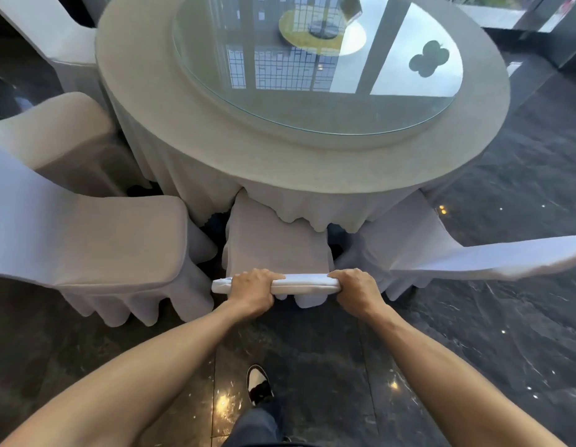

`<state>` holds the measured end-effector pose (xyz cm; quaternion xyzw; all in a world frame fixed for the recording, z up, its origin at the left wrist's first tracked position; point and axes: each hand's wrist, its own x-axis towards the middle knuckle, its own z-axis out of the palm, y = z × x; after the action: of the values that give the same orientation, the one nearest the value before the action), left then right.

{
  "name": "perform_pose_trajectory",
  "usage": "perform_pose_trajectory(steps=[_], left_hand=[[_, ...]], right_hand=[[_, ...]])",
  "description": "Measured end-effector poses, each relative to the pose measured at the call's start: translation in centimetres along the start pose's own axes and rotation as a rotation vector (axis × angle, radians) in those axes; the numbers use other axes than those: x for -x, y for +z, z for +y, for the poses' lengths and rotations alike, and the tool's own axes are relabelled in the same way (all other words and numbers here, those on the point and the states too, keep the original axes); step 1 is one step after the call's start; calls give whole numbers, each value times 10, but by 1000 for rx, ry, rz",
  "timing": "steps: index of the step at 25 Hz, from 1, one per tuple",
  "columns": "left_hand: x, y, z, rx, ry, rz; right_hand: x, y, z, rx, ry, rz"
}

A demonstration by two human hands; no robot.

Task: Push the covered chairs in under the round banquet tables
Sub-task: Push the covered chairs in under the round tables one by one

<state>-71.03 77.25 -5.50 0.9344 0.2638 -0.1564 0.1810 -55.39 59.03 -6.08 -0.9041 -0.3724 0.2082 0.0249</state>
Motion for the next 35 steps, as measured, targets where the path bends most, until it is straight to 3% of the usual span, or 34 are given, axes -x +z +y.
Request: perform_pose_trajectory(steps=[15,22,26,31,35], left_hand=[[-16,0,21,32,-136,15],[6,-13,30,179,-154,64],[10,-15,24,178,-147,89],[2,-17,33,105,-121,30],[-7,-8,71,56,-47,-14]], right_hand=[[-25,-3,18,-59,-99,-46],[-58,-41,7,164,-305,-485],[-47,-37,-10,225,-447,-313],[-33,-23,5,169,-381,-144],[-27,-34,45,199,-368,-122]])
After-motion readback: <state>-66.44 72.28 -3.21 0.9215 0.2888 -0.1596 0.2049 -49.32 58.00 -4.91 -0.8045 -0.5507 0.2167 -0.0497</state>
